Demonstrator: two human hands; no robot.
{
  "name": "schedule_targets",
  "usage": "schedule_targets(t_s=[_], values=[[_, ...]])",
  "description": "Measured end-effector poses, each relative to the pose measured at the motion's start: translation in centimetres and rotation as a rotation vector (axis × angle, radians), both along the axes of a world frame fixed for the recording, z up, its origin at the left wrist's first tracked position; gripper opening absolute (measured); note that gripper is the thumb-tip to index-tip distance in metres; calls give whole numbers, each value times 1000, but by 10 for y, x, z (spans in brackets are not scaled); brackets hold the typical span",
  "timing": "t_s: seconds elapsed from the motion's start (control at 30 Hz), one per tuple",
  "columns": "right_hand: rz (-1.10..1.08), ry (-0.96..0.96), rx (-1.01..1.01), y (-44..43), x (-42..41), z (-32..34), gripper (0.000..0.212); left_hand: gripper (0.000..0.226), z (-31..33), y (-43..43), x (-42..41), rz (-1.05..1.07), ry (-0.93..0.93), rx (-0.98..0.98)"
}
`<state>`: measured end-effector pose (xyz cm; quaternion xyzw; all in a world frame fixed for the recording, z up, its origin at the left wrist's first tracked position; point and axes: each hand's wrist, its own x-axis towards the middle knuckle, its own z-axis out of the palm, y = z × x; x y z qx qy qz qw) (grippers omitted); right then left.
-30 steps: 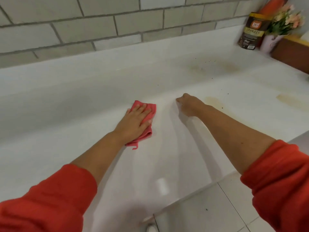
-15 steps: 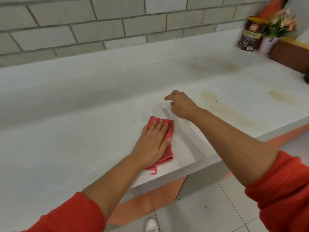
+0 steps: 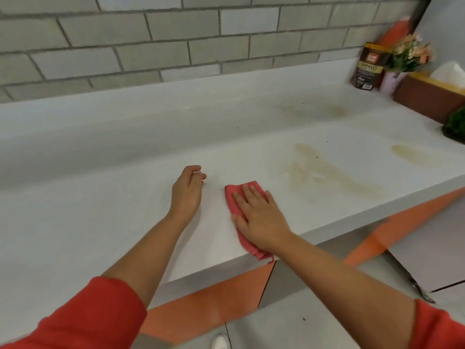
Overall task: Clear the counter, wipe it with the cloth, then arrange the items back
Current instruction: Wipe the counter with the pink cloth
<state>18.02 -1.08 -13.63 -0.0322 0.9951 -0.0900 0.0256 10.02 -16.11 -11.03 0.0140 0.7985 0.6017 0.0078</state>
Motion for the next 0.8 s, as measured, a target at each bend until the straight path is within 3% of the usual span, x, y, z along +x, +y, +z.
schedule_targets(t_s=[0.13,0.27,0.4,0.5,0.6,0.7,0.8], values=[[-142,-2,51,51,-33,1,62,28,-8,-9,-5,-14,74,-109],[-271,22,106,16,-68,-2,62,32,-14,-6,-19,-58,153,-254],[49,63,19,-27,-48,-7,77,34,-19,9,-48,-153,205,-457],[167,62,12,6,-44,-4,79,38,-20,16,-70,-230,208,-619],[22,47,29,54,-71,0,83,43,-21,16,-93,-270,184,-717],[-195,12,94,73,-114,0,58,45,-21,15,-112,-285,165,-781],[-344,33,138,52,-160,-2,57,46,-23,14,-131,-290,150,-865]])
